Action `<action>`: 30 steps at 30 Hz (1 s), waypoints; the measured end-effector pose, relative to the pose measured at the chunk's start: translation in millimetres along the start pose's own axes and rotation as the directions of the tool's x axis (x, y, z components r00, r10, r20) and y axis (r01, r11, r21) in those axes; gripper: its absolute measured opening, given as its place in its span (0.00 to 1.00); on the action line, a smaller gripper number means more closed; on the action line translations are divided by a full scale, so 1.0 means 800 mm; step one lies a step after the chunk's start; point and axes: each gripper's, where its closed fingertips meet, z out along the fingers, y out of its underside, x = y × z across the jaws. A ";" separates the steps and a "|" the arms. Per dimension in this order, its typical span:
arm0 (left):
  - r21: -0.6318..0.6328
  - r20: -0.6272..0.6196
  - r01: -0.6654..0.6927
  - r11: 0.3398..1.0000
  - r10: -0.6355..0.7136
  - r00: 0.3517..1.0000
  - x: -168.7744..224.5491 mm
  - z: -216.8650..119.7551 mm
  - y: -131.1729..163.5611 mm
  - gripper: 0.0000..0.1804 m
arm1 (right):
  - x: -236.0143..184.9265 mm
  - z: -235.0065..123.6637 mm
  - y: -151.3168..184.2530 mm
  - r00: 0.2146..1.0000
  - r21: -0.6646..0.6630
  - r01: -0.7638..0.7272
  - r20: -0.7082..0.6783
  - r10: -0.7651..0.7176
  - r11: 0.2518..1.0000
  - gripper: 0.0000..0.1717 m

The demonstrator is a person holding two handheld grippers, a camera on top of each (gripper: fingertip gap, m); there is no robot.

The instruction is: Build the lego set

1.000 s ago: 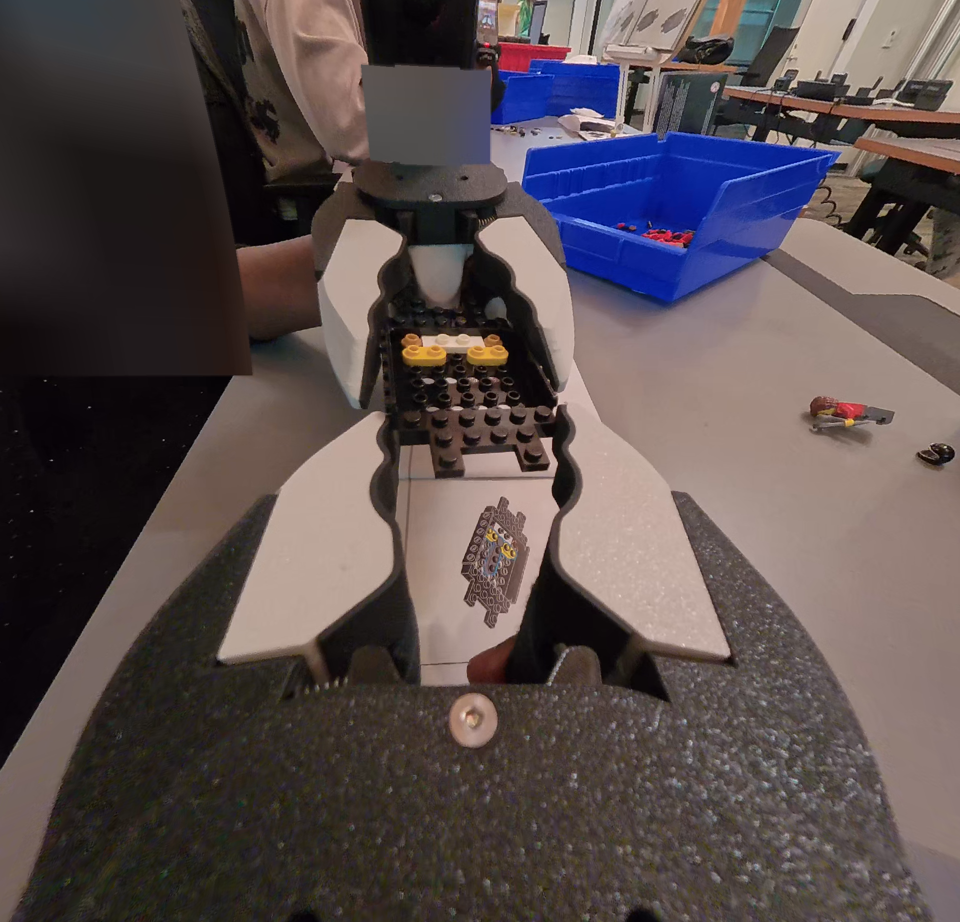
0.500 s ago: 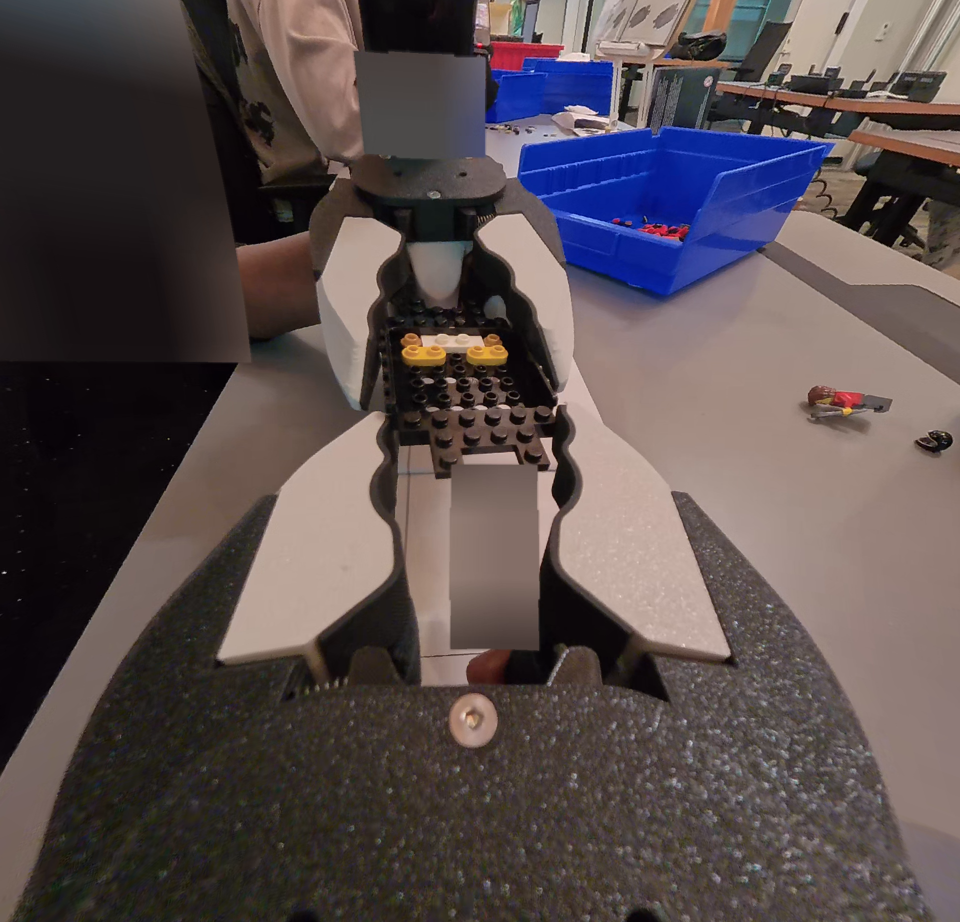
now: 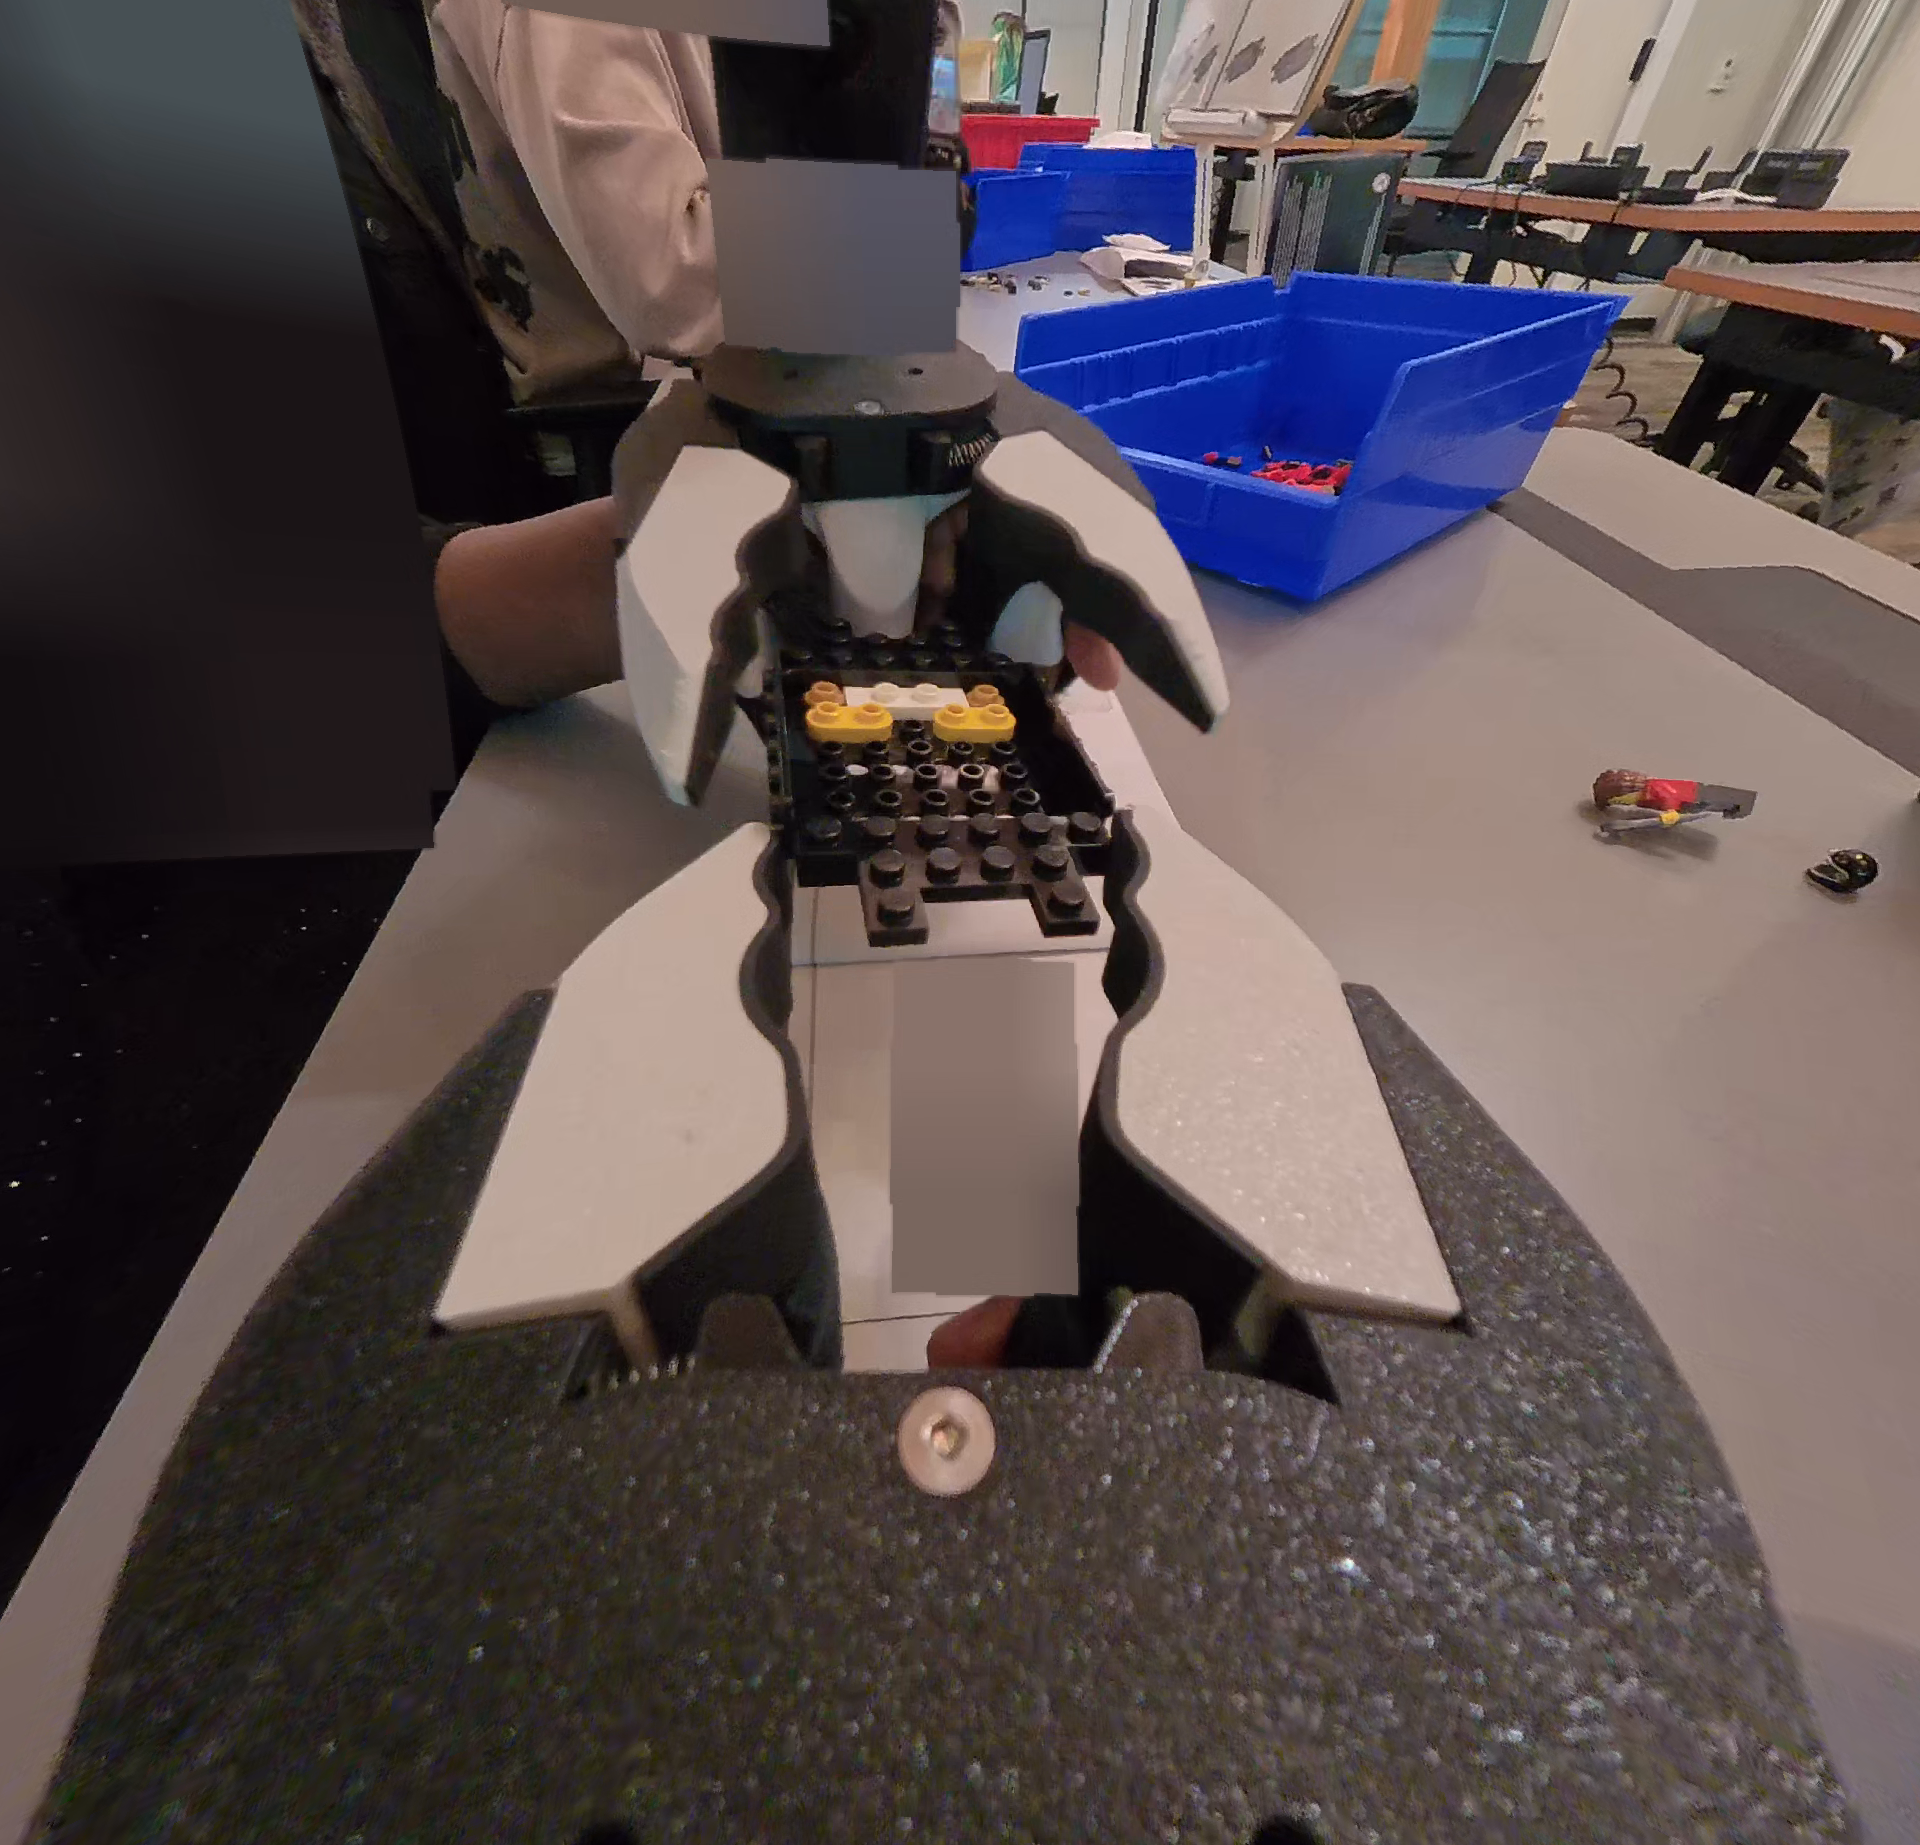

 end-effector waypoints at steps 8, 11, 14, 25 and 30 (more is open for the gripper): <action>0.021 0.022 -0.058 0.998 0.058 0.998 0.001 -0.001 -0.005 0.44 | 0.001 -0.001 -0.004 0.999 0.016 -0.042 0.009 0.042 0.999 0.34; 0.019 0.007 -0.111 0.994 0.111 0.994 0.007 -0.003 -0.003 0.34 | 0.001 0.001 -0.003 0.999 0.009 -0.045 0.010 0.045 0.999 0.34; 0.019 0.009 -0.125 0.992 0.125 0.992 0.008 -0.003 -0.003 0.32 | 0.001 0.001 -0.002 0.999 0.001 -0.047 0.012 0.047 0.999 0.34; -0.054 0.021 -0.107 0.993 0.108 0.994 0.002 0.000 0.011 0.50 | 0.002 -0.001 -0.010 0.999 0.037 -0.053 0.009 0.053 0.998 0.34; -0.030 0.005 -0.135 0.990 0.135 0.991 0.009 0.002 0.007 0.42 | 0.000 -0.005 -0.016 0.998 0.065 -0.056 0.016 0.055 0.996 0.34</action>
